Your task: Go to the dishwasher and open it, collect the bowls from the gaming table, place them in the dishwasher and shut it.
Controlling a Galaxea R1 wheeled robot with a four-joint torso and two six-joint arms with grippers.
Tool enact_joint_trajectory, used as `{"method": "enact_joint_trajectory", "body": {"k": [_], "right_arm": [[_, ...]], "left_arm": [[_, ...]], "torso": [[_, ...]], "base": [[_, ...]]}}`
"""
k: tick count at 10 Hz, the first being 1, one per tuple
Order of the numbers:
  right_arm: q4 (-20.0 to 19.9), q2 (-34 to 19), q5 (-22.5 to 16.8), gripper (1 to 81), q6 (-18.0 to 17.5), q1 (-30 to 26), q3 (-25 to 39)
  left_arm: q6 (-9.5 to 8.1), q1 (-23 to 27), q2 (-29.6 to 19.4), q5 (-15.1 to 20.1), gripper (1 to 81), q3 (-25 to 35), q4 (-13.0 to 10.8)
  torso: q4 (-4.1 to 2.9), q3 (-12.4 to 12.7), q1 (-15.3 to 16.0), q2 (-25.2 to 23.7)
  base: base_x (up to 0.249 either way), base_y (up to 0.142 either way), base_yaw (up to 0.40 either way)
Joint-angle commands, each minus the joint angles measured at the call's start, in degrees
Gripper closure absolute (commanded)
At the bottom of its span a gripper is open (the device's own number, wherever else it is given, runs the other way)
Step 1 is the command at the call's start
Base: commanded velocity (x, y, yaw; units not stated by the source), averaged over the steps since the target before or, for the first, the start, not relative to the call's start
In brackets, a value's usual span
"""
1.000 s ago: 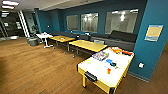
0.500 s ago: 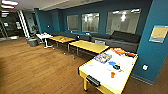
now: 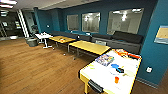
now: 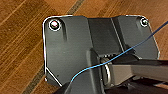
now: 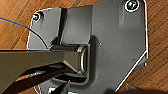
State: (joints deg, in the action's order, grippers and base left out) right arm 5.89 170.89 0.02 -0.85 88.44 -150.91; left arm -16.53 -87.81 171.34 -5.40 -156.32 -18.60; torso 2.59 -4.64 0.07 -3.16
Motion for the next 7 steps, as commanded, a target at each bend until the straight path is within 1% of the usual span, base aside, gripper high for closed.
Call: {"method": "enact_joint_trajectory", "body": {"k": [1, 7], "right_arm": [[0.62, 0.09, -3.01, 1.0, 0.24, -2.78, 0.36], [0.70, 0.09, -3.01, 1.0, 0.24, -2.52, 0.10]], "left_arm": [[0.18, 2.51, -0.55, 2.68, 1.0, -0.13, 0.15], [0.18, 2.51, -0.38, 2.68, 1.0, -0.13, 0.23]], "torso": [[0.00, 0.00, 0.00, 0.00], [0.00, 0.00, 0.00, 0.00]], "base": [[0.191, 0.068, 0.000], [0.168, 0.069, 0.000]]}}
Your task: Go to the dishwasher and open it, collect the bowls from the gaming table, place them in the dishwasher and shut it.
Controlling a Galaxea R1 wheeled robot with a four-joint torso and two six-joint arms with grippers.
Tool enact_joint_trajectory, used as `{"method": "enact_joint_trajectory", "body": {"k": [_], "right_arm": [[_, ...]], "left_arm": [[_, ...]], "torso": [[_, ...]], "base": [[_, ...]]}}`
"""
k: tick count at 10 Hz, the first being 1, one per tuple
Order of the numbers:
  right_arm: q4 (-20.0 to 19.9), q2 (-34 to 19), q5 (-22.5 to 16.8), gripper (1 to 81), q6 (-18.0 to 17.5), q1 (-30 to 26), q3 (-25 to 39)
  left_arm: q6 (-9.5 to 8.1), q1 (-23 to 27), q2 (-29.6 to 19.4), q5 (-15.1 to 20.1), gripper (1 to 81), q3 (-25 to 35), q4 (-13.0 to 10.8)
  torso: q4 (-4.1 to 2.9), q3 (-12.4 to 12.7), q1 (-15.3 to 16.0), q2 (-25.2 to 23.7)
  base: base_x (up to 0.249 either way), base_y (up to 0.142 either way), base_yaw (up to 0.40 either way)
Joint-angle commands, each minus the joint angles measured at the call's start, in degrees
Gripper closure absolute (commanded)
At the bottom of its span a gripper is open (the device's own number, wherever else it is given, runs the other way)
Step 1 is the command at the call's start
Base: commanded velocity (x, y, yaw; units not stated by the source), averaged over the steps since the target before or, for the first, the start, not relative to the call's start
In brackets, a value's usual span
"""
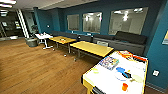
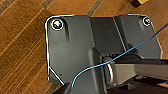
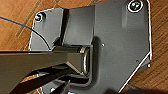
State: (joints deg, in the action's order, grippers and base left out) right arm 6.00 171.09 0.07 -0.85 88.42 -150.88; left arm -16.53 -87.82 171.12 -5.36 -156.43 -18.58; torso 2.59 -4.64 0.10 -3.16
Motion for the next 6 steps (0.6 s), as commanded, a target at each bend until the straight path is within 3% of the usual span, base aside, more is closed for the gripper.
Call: {"method": "enact_joint_trajectory", "body": {"k": [1, 6], "right_arm": [[0.59, -0.11, -3.06, 1.0, 0.24, -2.50, 0.07], [0.59, -0.11, -3.06, 1.0, 0.24, -2.50, 0.07]], "left_arm": [[0.18, 2.52, -0.25, 2.64, 1.0, -0.02, 0.21], [0.18, 2.52, -0.25, 2.64, 1.0, -0.02, 0.12]], "torso": [[0.00, 0.00, 0.00, 0.00], [0.00, 0.00, -0.02, 0.00]], "base": [[0.147, 0.070, 0.000], [0.146, 0.069, 0.000]]}}
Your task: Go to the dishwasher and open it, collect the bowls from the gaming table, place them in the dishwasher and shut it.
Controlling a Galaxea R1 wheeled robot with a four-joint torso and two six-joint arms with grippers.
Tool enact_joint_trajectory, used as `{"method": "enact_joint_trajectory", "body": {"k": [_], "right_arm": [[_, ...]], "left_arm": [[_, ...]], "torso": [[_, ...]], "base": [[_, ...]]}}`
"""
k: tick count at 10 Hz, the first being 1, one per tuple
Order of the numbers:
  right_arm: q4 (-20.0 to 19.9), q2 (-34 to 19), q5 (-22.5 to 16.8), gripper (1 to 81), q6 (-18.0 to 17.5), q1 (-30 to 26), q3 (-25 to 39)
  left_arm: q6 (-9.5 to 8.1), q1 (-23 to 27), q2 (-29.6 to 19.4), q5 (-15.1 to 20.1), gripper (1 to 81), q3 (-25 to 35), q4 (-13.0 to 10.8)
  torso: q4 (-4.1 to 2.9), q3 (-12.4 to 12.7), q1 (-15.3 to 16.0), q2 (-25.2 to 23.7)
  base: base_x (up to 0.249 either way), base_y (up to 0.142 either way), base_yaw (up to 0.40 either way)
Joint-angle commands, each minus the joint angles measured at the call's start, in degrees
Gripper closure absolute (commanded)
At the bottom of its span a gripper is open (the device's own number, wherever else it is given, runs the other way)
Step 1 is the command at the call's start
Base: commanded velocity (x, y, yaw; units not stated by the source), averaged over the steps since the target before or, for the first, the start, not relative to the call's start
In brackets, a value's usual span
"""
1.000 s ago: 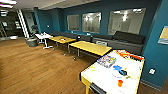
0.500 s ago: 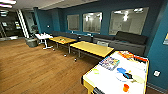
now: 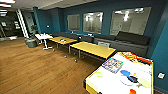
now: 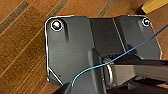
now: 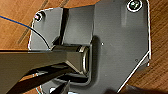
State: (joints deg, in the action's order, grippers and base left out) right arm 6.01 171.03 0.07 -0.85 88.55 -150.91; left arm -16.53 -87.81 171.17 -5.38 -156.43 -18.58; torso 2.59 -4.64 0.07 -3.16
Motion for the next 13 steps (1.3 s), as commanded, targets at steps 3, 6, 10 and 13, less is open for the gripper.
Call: {"method": "enact_joint_trajectory", "body": {"k": [3, 6, 10, 13], "right_arm": [[0.58, 0.03, -3.06, 1.0, 0.24, -2.72, 0.10], [0.58, 0.03, -3.06, 1.0, 0.24, -2.81, 0.10], [0.58, 0.03, -3.06, 1.0, 0.24, -2.63, 0.10], [0.14, 0.04, -2.97, 1.0, 0.15, -2.63, 0.10]], "left_arm": [[0.18, 2.51, -0.30, 2.65, 1.0, -0.02, 0.03], [0.18, 2.51, -0.30, 2.65, 1.0, -0.02, 0.12], [0.18, 2.51, -0.21, 2.65, 1.0, -0.02, 0.12], [0.18, 2.51, -0.21, 2.65, 1.0, -0.02, 0.21]], "torso": [[0.00, 0.00, 0.00, 0.00], [0.00, 0.00, 0.00, 0.00], [0.00, 0.00, 0.00, 0.00], [0.00, 0.00, 0.02, 0.00]], "base": [[0.145, 0.069, 0.000], [0.145, 0.069, 0.000], [0.145, 0.064, 0.000], [0.137, 0.000, 0.000]]}}
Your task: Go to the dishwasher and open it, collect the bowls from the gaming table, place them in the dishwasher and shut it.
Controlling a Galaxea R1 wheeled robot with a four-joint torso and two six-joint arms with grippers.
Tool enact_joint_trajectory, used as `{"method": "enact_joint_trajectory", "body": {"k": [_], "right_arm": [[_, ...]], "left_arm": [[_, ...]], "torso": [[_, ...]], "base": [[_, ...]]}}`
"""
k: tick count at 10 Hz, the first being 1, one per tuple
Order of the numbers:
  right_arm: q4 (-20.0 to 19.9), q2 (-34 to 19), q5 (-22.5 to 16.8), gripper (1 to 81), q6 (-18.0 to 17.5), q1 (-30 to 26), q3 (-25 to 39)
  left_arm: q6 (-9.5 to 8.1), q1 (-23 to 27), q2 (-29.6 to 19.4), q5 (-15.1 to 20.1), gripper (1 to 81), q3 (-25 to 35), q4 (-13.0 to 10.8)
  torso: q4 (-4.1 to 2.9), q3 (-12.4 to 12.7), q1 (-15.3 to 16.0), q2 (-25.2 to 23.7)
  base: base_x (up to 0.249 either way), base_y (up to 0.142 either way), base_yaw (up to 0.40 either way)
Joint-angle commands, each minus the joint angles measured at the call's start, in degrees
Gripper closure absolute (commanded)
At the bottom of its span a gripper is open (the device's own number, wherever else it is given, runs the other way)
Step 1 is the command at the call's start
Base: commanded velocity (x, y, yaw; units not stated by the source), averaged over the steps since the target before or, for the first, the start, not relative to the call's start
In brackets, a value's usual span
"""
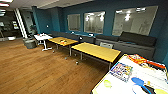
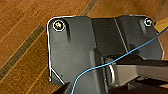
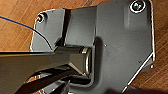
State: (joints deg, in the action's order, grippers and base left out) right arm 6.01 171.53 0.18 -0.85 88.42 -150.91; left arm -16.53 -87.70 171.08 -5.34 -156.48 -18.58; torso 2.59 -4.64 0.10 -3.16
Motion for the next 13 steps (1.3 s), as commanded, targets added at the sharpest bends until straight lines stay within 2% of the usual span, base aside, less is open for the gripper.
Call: {"method": "enact_joint_trajectory", "body": {"k": [1, 5, 11, 13], "right_arm": [[0.05, -0.47, -3.08, 1.0, 0.06, -2.50, 0.10], [-0.03, -0.47, -3.00, 1.0, -0.38, -2.58, -0.25], [0.05, -0.38, -3.00, 1.0, -0.38, -2.50, -0.25], [0.05, -0.38, -3.00, 1.0, -0.38, -2.50, -0.25]], "left_arm": [[0.18, 2.40, -0.12, 2.61, 1.0, 0.03, 0.21], [-0.17, 2.40, -0.04, 2.70, 1.0, 0.03, 0.30], [0.18, 2.31, -0.04, 2.70, 1.0, 0.03, -0.41], [0.18, 2.40, -0.04, 2.70, 1.0, 0.03, -0.41]], "torso": [[0.00, 0.00, 0.02, 0.00], [0.00, 0.00, 0.02, 0.02], [0.00, 0.00, 0.00, 0.02], [0.00, 0.00, 0.00, 0.02]], "base": [[0.085, 0.000, 0.000], [0.000, 0.000, 0.000], [0.000, 0.000, 0.000], [0.000, 0.000, -0.199]]}}
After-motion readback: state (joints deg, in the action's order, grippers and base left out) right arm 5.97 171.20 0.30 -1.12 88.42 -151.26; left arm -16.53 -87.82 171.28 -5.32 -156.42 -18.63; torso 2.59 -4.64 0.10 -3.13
